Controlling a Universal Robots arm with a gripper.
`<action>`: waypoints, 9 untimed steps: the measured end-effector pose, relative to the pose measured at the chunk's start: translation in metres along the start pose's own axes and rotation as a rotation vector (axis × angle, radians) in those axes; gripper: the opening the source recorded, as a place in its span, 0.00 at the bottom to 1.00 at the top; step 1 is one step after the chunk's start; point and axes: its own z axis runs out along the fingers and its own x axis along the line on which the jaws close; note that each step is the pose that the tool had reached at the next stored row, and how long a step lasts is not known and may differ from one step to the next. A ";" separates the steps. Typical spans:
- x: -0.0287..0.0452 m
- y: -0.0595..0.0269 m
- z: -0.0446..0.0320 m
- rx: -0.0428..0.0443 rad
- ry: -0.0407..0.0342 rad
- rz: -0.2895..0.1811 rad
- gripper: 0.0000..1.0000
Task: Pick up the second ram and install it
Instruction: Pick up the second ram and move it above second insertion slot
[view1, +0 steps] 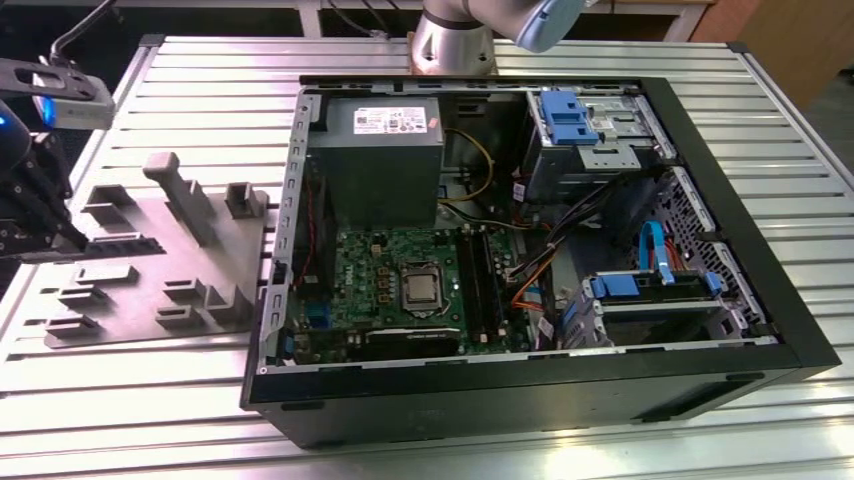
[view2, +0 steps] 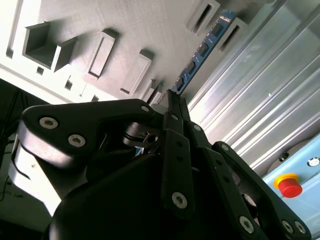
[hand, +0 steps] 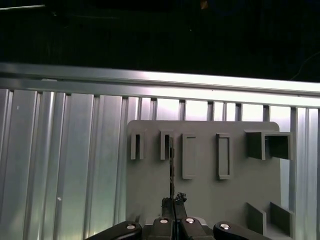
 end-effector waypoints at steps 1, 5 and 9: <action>-0.0001 0.0001 -0.0021 0.0001 0.0000 0.000 0.11; -0.0003 0.0005 -0.0113 0.0000 0.0001 -0.002 0.11; -0.0006 0.0009 -0.0213 0.0000 0.0001 -0.003 0.11</action>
